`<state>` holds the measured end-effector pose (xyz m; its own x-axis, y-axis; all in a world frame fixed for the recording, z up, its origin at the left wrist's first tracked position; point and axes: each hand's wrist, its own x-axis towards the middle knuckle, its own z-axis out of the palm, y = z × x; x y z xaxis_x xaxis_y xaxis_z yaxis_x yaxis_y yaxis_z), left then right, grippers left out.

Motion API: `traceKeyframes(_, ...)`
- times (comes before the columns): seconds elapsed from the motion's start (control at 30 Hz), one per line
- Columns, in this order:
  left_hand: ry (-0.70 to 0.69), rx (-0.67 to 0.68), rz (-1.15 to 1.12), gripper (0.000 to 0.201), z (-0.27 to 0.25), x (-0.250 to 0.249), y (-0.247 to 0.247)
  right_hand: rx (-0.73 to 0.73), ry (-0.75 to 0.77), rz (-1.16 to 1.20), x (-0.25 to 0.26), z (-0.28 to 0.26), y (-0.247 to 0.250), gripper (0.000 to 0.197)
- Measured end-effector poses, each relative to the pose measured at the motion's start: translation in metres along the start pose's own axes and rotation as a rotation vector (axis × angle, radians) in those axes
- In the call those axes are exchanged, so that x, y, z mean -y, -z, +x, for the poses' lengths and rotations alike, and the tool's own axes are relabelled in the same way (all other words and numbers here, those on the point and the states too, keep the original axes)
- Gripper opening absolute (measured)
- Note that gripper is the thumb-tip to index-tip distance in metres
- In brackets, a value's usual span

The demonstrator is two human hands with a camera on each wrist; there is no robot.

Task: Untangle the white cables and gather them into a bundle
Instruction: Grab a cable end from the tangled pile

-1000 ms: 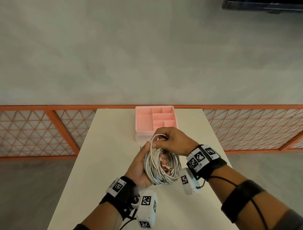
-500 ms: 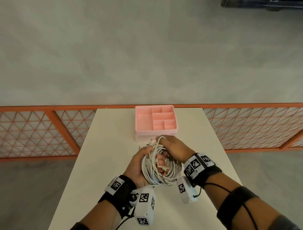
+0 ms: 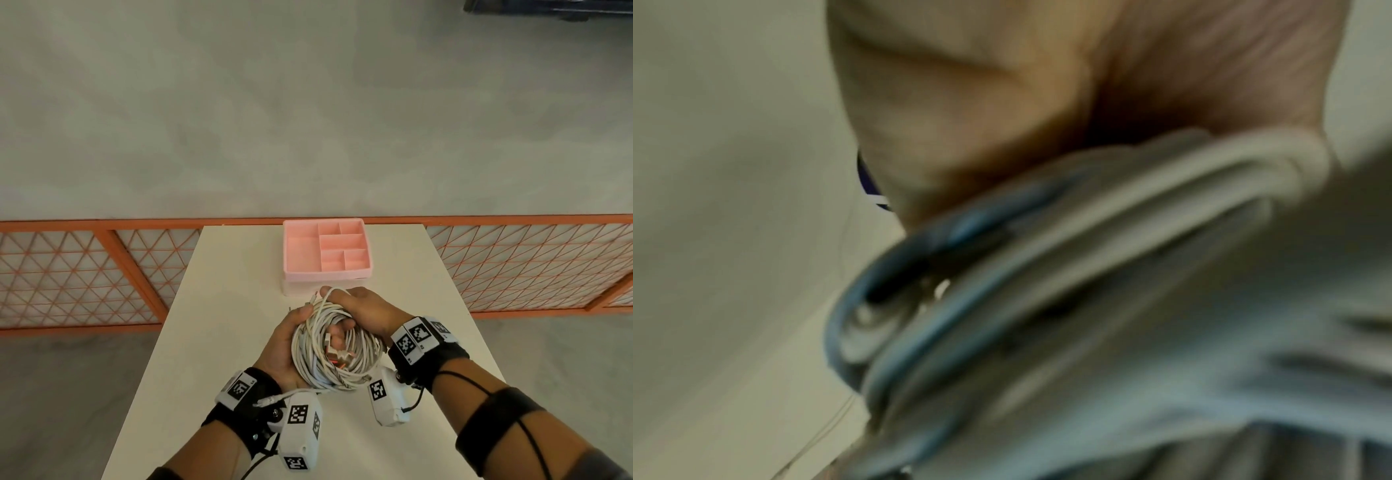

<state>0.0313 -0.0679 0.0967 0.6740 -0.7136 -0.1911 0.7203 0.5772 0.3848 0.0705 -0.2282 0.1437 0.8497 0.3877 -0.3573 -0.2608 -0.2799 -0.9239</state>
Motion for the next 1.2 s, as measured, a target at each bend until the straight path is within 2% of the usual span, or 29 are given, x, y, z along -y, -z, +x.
traceKeyframes(0.17,-0.082,-0.138,0.130,0.084,0.001,-0.001,-0.001,-0.026,0.011,0.019,0.001,-0.002,0.003,0.063)
traceKeyframes(0.27,-0.186,-0.242,0.249,0.065,0.002,-0.003,-0.004,-0.140,0.056,-0.091,-0.005,0.006,0.010,0.062)
traceKeyframes(0.37,-0.224,-0.360,0.343,0.061,0.004,-0.008,-0.004,-0.237,0.045,-0.128,-0.012,0.012,0.012,0.060)
traceKeyframes(0.47,-0.242,-0.349,0.380,0.072,0.005,-0.009,-0.005,-0.340,0.049,-0.186,-0.012,0.012,0.008,0.059)
traceKeyframes(0.57,-0.257,-0.369,0.525,0.080,0.003,-0.010,-0.001,-0.389,0.061,-0.262,-0.011,0.010,0.005,0.056)
traceKeyframes(0.7,-0.215,-0.395,0.545,0.064,0.003,-0.012,-0.003,-0.372,0.032,-0.330,-0.011,0.012,0.007,0.067)
traceKeyframes(0.77,-0.204,-0.393,0.486,0.064,0.003,-0.010,-0.002,-0.276,0.034,-0.297,-0.005,0.010,0.011,0.056)
traceKeyframes(0.87,-0.201,-0.418,0.365,0.061,0.002,-0.012,0.000,-0.095,0.022,-0.035,-0.002,0.004,0.022,0.039)
traceKeyframes(0.93,-0.228,-0.440,0.286,0.048,0.000,-0.019,-0.002,-0.050,0.010,0.144,-0.009,0.003,0.029,0.048)
traceKeyframes(1.0,-0.276,-0.479,0.255,0.033,-0.002,-0.028,-0.007,-0.081,-0.019,0.145,-0.016,0.003,0.032,0.064)
traceKeyframes(1.03,-0.298,-0.495,0.250,0.026,-0.003,-0.031,-0.010,-0.116,-0.018,0.100,-0.020,0.002,0.032,0.065)
traceKeyframes(1.13,-0.365,-0.546,0.262,0.006,-0.002,-0.034,-0.020,-0.248,0.063,0.035,-0.029,-0.002,0.025,0.058)
traceKeyframes(1.2,-0.405,-0.595,0.287,0.007,0.000,-0.032,-0.023,-0.335,0.114,0.108,-0.035,-0.001,0.014,0.051)
